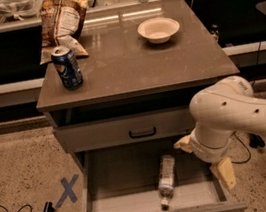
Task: Pick blue plastic bottle from middle drawer and place on counter
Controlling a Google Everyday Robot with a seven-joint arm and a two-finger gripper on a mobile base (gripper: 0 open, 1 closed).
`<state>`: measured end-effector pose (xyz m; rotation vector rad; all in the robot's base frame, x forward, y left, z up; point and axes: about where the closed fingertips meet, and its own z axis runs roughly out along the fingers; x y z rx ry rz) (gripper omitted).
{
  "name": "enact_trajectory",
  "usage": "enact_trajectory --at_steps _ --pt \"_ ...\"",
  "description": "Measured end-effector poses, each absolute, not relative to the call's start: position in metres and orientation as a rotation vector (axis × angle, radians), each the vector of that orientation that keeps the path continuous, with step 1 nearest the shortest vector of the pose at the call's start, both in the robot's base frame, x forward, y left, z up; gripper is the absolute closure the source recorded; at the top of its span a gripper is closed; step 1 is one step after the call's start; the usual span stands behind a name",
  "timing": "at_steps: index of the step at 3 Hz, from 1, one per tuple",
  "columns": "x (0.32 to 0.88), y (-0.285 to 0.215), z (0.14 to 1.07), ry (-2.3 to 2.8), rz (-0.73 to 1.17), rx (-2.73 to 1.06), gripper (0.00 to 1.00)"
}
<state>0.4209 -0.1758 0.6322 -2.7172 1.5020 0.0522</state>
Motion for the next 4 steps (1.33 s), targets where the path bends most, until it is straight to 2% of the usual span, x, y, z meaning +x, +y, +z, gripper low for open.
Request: enact_trajectory --at_steps 1,3,4 --pt "0.402 -0.15 0.584 1.177 0.208 -2.848 0.0" --pt "0.4 -0.149 0.581 1.05 0.217 -2.89 0.0" --pt "0.414 -0.138 0.568 0.96 0.151 -2.846 0.0"
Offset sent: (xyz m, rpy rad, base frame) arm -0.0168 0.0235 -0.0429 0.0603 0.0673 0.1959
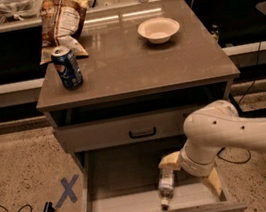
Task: Pick blue plastic bottle from middle drawer and place on counter
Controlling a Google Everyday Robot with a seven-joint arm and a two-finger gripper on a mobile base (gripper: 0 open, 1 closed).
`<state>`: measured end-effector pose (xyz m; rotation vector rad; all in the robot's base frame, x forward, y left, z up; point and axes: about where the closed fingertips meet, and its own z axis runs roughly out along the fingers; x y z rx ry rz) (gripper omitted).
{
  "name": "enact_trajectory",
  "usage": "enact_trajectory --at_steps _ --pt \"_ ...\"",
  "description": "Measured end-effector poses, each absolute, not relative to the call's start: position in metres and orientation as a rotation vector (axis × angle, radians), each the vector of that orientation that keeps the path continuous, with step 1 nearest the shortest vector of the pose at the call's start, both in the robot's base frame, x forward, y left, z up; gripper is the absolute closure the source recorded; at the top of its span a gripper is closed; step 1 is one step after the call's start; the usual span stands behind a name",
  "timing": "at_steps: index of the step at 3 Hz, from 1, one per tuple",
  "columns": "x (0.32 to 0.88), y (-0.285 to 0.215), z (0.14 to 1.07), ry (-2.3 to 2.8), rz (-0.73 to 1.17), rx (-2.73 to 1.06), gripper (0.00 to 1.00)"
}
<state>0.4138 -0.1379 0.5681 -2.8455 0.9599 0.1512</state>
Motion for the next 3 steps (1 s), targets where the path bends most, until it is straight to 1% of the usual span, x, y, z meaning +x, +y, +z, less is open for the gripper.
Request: enact_trajectory --at_steps 1,2,3 --pt "0.452 -0.095 0.53 0.683 -0.004 -2.809 0.0" --pt "0.473 -0.075 0.498 0.589 -0.032 -2.856 0.0" --pt "0.491 -0.064 0.458 0.559 0.019 -2.888 0.0"
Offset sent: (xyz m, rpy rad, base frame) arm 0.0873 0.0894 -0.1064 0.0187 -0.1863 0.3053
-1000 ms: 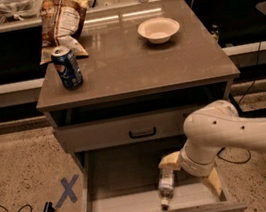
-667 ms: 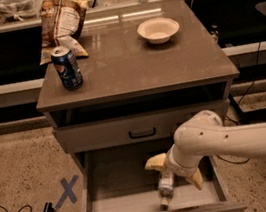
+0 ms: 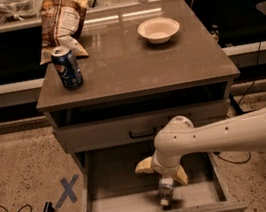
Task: Pick blue plastic bottle from middle drawer and place on counter
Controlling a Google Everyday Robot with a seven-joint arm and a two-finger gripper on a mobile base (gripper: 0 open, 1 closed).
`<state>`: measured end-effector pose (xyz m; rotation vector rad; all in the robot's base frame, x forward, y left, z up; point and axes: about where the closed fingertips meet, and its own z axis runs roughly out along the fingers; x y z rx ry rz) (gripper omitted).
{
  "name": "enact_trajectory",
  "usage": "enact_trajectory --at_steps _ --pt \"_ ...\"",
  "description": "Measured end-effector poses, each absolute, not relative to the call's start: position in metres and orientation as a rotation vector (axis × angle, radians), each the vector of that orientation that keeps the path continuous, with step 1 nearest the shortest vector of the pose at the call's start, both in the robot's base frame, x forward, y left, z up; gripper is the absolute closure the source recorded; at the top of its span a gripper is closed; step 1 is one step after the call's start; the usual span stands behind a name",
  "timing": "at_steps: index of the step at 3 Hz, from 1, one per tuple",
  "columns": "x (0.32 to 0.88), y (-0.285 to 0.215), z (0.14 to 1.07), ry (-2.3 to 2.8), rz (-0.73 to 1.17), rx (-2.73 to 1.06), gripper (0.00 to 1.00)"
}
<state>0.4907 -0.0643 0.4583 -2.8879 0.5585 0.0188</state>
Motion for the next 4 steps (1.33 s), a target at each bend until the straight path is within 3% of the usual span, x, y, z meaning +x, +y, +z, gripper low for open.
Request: enact_trajectory --at_steps 2,3,4 --pt "0.513 -0.056 0.395 0.53 0.128 -2.923 0.0" --pt "0.517 -0.06 0.38 0.532 0.143 -2.9 0.15" --pt "0.516 -0.061 0.373 0.526 0.127 -2.882 0.39"
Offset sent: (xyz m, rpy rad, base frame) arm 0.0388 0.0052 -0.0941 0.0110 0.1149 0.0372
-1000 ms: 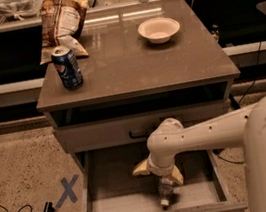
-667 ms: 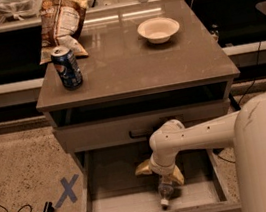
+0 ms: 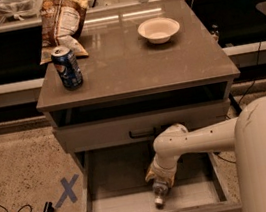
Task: Pick blue plastic bottle from middle drawer and place on counter
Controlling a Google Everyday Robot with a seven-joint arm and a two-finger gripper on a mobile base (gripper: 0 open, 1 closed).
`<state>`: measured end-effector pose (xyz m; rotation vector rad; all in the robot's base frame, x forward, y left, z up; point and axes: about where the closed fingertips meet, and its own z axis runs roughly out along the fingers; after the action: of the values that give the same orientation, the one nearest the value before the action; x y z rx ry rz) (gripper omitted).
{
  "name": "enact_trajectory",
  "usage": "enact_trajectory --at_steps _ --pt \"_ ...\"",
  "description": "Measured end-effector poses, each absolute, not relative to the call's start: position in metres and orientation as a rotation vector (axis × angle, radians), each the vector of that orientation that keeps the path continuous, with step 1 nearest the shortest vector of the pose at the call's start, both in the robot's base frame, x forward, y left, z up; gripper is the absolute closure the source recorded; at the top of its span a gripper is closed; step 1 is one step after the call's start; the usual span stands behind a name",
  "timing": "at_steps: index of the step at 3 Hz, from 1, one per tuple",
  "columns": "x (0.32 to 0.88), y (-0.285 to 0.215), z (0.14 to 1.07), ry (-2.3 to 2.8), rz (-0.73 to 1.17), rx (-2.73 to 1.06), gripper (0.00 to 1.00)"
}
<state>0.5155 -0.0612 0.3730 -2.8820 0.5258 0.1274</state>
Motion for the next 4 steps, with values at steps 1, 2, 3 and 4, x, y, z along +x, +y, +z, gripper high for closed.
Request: enact_trajectory --at_steps 1,2,3,4 --pt "0.513 -0.061 0.366 0.511 0.121 -2.885 0.62" --pt "0.517 -0.054 0.397 0.517 0.09 -2.641 0.99" --pt "0.513 -0.041 0.441 0.488 0.081 -2.423 1.0" --pt "0.496 -0.038 0.508 0.347 -0.027 -2.286 1.0"
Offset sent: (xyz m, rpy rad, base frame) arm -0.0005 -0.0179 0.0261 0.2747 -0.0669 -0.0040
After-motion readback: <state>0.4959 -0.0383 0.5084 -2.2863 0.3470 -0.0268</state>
